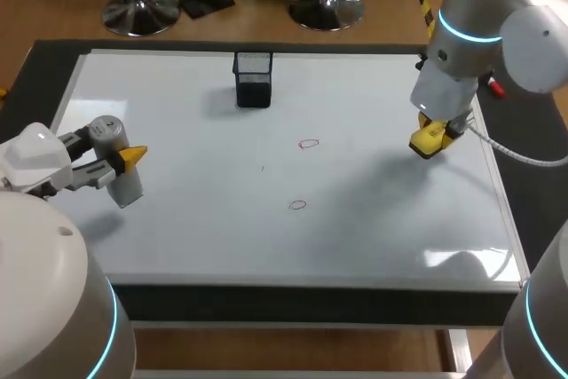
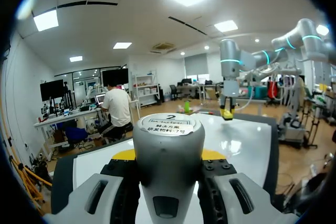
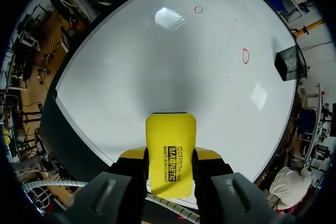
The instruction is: Pick up the inspection probe, press it on each red-marked spot on the whiteboard one by one, put down the probe, pick up the eraser, and wipe off all the red marks.
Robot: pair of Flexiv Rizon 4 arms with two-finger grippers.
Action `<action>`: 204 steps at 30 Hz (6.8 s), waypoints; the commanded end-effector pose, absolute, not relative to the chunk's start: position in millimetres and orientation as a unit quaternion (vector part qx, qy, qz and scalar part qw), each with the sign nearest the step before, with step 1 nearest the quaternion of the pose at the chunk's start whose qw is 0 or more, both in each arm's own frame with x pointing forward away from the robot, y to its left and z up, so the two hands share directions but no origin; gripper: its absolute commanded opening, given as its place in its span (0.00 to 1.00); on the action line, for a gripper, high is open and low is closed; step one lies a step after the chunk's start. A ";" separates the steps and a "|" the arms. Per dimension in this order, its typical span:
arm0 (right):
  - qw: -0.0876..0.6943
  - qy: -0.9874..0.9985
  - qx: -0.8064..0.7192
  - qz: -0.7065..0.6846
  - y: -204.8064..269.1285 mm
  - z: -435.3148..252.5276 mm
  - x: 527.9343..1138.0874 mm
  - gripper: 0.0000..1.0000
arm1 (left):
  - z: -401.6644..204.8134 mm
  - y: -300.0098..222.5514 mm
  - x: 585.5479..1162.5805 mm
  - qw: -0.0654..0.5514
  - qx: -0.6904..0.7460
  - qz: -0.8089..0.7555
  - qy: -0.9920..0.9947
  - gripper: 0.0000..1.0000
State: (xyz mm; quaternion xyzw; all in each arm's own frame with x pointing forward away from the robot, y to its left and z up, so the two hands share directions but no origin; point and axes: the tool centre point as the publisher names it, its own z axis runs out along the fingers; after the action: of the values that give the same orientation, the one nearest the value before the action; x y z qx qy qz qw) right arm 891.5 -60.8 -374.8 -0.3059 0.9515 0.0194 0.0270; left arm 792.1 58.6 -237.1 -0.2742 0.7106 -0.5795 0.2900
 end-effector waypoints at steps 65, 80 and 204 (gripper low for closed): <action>0.027 0.951 -0.307 0.018 -61.6 -374.1 891.1 0.00 | -237.5 -242.6 902.4 0.050 0.001 -0.675 0.736 0.00; 0.027 0.951 -0.307 0.018 -61.6 -374.1 891.1 0.00 | -259.9 -264.0 923.3 0.029 0.004 -0.666 0.745 0.00; 0.027 0.951 -0.307 0.018 -61.6 -374.1 891.1 0.00 | -174.0 -275.0 1049.8 -0.182 0.217 -0.629 0.724 0.00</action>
State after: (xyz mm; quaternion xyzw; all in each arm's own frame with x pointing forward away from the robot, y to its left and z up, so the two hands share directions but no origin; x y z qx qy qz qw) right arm 890.8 -61.1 -374.7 -0.3061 0.9514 0.0198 0.0281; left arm 1040.4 -271.5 -175.8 0.1297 0.7402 -0.6545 -0.0834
